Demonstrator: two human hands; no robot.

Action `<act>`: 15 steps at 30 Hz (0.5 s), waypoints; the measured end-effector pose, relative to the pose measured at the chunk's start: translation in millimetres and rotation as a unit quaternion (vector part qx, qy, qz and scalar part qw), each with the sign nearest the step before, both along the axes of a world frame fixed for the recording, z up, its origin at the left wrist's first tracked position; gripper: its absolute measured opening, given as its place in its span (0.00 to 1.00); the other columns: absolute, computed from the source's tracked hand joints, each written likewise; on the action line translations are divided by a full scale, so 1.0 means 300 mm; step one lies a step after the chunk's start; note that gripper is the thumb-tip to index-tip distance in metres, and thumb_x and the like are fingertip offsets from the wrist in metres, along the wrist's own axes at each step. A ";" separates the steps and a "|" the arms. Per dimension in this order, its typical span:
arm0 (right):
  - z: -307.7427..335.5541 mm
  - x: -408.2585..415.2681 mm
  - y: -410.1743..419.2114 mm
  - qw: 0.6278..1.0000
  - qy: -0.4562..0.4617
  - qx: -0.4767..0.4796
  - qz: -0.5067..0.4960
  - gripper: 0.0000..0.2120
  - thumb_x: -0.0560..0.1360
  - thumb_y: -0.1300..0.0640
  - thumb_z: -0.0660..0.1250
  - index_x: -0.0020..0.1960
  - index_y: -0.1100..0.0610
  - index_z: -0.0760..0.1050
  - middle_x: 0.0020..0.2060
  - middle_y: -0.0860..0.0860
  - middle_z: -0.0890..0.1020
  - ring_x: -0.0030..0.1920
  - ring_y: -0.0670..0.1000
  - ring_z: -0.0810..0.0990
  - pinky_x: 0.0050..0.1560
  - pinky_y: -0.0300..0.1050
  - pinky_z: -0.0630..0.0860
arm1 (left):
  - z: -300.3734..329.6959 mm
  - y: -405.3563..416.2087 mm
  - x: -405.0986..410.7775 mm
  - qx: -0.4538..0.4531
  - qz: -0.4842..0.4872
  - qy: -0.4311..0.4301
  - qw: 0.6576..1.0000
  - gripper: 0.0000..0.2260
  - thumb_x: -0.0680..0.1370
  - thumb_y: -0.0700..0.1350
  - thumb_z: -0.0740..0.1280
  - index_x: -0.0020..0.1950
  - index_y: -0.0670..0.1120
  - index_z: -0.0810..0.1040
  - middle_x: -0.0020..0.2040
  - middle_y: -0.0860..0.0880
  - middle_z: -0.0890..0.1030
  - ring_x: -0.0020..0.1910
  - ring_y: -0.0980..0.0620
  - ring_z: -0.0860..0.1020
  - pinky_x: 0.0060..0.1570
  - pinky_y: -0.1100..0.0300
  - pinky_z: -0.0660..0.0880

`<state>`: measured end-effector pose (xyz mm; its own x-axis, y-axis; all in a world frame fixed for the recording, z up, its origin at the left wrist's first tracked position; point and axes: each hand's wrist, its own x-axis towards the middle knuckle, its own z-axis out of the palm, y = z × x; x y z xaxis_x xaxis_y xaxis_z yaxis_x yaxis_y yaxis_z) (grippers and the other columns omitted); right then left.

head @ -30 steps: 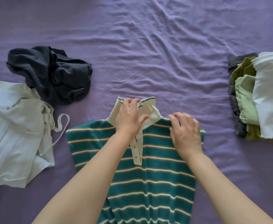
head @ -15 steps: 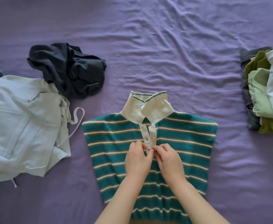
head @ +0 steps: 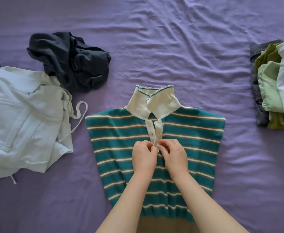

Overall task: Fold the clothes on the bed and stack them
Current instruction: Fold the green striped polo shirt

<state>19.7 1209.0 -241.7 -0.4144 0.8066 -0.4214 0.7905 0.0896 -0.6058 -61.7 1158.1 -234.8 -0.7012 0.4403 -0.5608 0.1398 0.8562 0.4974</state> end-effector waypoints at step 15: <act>0.036 -0.043 0.058 0.992 -0.016 -0.122 -0.018 0.04 0.78 0.54 0.64 0.51 0.52 0.77 0.44 0.45 0.79 0.49 0.48 0.78 0.60 0.54 0.74 | -0.001 -0.016 -0.032 0.085 0.142 -0.171 0.971 0.04 0.77 0.45 0.69 0.50 0.52 0.81 0.43 0.59 0.80 0.45 0.61 0.78 0.43 0.68 0.73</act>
